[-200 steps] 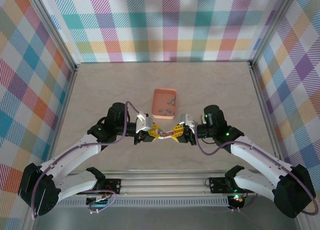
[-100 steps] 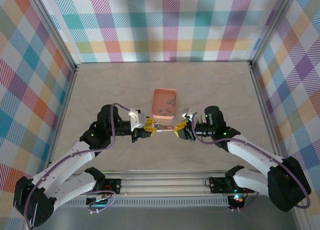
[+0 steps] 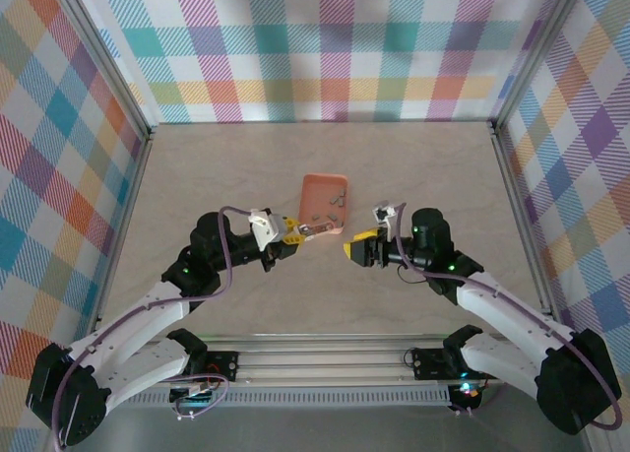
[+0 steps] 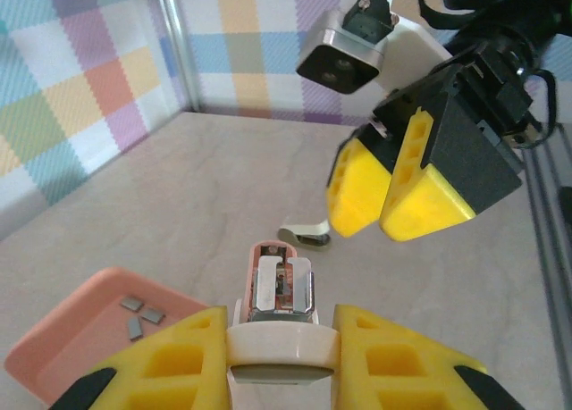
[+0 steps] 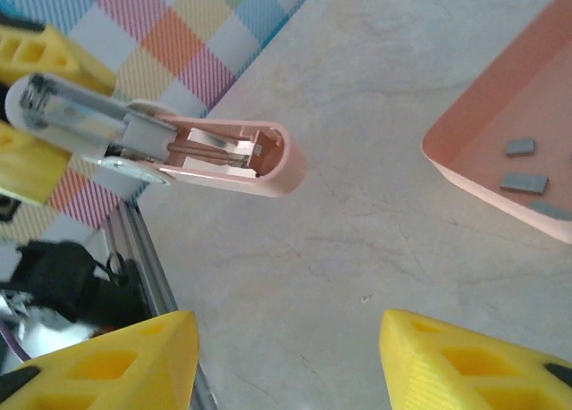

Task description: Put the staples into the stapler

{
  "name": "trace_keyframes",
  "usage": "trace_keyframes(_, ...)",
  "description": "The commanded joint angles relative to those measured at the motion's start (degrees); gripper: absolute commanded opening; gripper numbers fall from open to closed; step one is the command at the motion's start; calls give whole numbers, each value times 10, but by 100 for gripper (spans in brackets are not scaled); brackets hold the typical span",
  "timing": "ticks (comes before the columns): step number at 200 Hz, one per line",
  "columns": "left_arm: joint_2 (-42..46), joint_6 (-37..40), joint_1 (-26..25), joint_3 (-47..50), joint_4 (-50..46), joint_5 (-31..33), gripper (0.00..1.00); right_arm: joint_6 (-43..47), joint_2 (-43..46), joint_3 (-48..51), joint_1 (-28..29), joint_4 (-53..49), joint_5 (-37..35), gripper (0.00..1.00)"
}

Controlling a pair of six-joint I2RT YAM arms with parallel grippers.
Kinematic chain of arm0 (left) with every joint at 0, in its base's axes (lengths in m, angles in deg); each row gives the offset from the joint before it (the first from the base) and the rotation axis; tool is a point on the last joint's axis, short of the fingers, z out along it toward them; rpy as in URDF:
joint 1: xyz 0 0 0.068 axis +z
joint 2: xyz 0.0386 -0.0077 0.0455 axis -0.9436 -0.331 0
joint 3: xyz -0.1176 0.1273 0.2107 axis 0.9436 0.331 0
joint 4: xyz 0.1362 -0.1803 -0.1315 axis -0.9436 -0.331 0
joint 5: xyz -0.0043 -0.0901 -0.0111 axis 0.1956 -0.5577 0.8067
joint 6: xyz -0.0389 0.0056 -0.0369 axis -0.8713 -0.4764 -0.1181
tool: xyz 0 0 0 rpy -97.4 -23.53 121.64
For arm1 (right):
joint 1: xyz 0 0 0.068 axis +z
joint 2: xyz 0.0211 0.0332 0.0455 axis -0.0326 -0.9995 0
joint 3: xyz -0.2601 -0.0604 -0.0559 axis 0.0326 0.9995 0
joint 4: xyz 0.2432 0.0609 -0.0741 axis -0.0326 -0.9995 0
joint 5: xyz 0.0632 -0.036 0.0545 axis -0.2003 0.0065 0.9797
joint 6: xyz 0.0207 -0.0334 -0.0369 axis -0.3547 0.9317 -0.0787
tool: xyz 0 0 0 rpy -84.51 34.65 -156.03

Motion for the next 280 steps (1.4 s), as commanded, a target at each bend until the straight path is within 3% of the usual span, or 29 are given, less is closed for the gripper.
trace_keyframes(1, 1, -28, -1, 10, 95, 29, 10, -146, -13, -35, -1, 13, -16, 57)
trace_keyframes(44, -8, -27, -4, 18, 126, 45, 10, -247, -12, -22, 3, 123, -18, 65)
trace_keyframes(87, -13, -29, -7, 22, 145, 33, 11, -316, -12, -8, 3, 167, -46, 71)
trace_keyframes(169, -22, -37, -22, 24, 183, 22, 11, -438, -105, -25, 17, 322, -31, 67)
trace_keyframes(219, -29, -37, -33, 26, 198, 25, 11, -483, -165, -25, 36, 414, -39, 59)
trace_keyframes(280, -22, -31, -37, 27, 188, 34, 11, -492, -195, -31, 45, 458, -41, 30)
